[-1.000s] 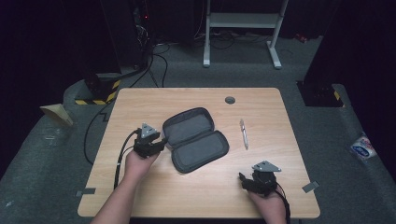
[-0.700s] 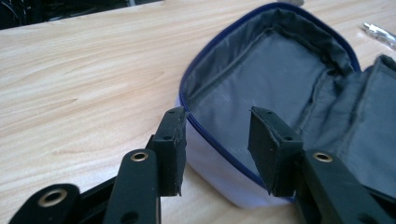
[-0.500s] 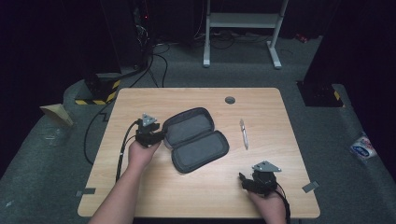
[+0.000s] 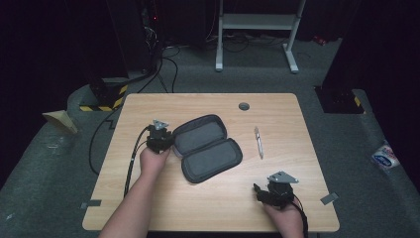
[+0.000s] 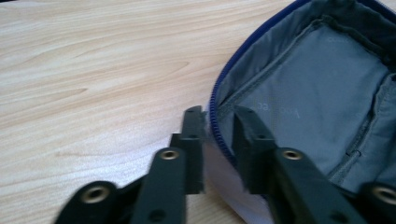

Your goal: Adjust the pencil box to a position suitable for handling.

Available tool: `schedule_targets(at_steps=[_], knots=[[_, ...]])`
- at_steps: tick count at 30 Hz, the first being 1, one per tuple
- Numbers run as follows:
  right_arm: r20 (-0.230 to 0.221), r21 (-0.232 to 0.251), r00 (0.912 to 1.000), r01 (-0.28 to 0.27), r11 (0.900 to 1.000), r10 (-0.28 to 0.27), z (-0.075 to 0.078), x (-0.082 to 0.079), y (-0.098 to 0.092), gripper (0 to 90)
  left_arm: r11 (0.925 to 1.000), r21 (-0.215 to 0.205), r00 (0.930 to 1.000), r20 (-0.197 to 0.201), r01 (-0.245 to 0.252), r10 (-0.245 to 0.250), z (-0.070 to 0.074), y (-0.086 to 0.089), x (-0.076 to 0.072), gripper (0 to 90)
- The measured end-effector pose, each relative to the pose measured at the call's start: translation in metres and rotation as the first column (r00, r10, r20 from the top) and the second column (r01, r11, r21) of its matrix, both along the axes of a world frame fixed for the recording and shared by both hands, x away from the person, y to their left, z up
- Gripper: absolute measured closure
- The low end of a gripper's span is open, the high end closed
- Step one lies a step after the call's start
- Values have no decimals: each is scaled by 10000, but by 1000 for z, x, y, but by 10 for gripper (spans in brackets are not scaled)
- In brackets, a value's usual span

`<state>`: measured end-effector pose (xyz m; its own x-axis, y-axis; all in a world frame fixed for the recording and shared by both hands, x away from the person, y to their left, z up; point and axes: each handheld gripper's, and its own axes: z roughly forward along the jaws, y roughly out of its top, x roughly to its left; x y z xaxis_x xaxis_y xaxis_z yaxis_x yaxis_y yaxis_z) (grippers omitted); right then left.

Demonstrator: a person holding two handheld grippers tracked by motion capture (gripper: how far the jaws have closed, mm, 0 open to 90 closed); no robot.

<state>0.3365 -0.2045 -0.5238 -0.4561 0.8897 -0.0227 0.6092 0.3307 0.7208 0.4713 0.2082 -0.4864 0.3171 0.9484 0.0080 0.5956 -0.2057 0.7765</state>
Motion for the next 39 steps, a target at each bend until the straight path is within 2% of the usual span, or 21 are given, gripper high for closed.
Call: schedule_targets(at_steps=[3,6,9,12,17,18,26,30,39], knots=[[-1,3,10000,-5,10000,5,0,0,0,270,9998,200,9999,83,60,-62,0,0,-5,838],[17,2,10000,-45,10000,45,0,0,0,273,9997,193,9999,114,117,-119,1,1,-11,864],[6,11,10000,-38,10000,38,0,0,0,273,9996,230,9997,178,157,-161,1,1,-17,871],[3,17,10000,-50,10000,50,0,0,0,274,9992,285,9994,202,285,-291,1,4,-29,872],[0,31,10000,-75,10000,75,0,0,0,282,9991,359,9994,247,242,-251,0,8,-42,871],[2,33,10000,-74,10000,74,0,0,0,282,9993,325,9994,260,207,-216,0,10,-48,872],[-6,36,9999,-107,9999,107,0,0,0,282,9996,195,9991,368,210,-217,-2,16,-68,871],[13,39,9998,-209,9998,209,0,-1,0,294,9995,-57,9977,609,300,-296,-3,20,-88,864],[-9,56,9998,-192,9998,192,0,-1,0,294,9988,-456,9972,736,174,-140,-13,21,-118,863]])
